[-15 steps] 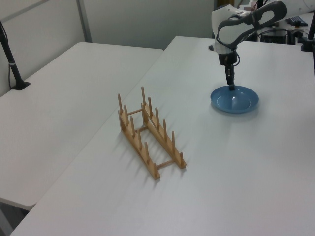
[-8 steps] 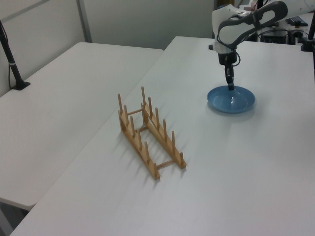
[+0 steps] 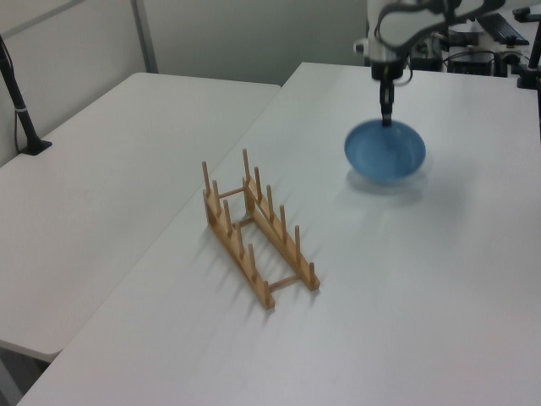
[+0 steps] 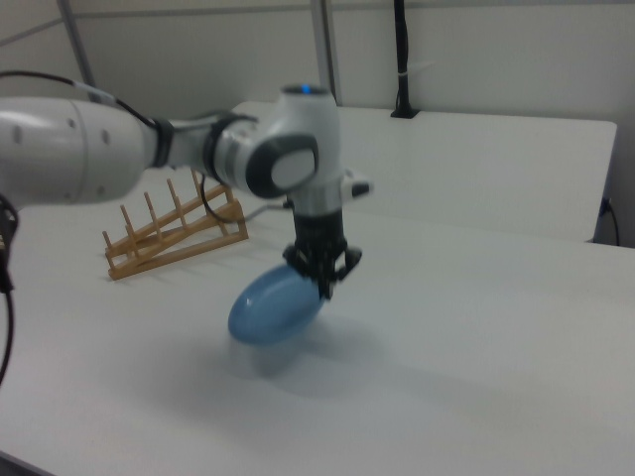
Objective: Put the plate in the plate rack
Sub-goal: 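Lift the plate by its rim and tilt it upright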
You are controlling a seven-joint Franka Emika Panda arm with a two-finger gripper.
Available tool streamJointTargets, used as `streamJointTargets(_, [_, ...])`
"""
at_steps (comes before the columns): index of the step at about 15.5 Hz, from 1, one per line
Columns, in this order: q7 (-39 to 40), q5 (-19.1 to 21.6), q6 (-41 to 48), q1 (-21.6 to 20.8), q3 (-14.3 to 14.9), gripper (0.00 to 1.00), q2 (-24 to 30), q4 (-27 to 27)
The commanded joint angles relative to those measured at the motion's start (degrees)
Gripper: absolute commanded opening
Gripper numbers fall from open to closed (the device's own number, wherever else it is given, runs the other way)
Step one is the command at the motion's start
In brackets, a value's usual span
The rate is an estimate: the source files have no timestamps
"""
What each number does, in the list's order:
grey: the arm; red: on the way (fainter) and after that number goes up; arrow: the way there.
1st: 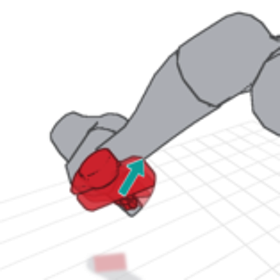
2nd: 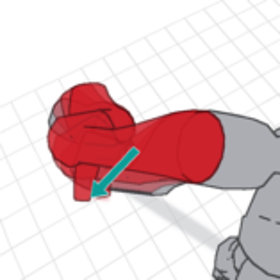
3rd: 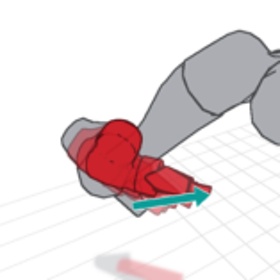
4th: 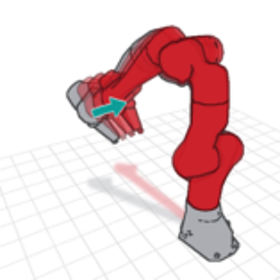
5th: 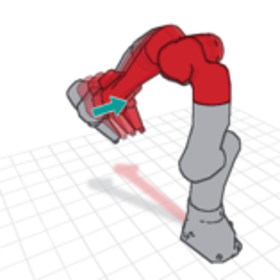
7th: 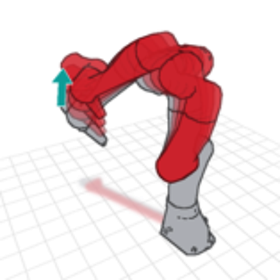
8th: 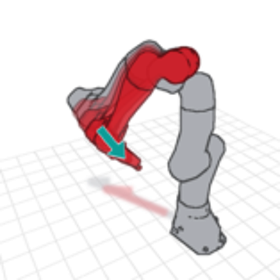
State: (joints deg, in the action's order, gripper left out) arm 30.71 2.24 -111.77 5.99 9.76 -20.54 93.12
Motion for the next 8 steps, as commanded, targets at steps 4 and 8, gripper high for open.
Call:
streamJointTargets(4, [1.55, -6.87, -0.64, -5.02, 0.70, 0.00, 8.68, -3.90])
streamJointTargets(8, [1.11, -14.71, -7.46, -10.99, 0.70, 0.00, 9.37, -7.69])
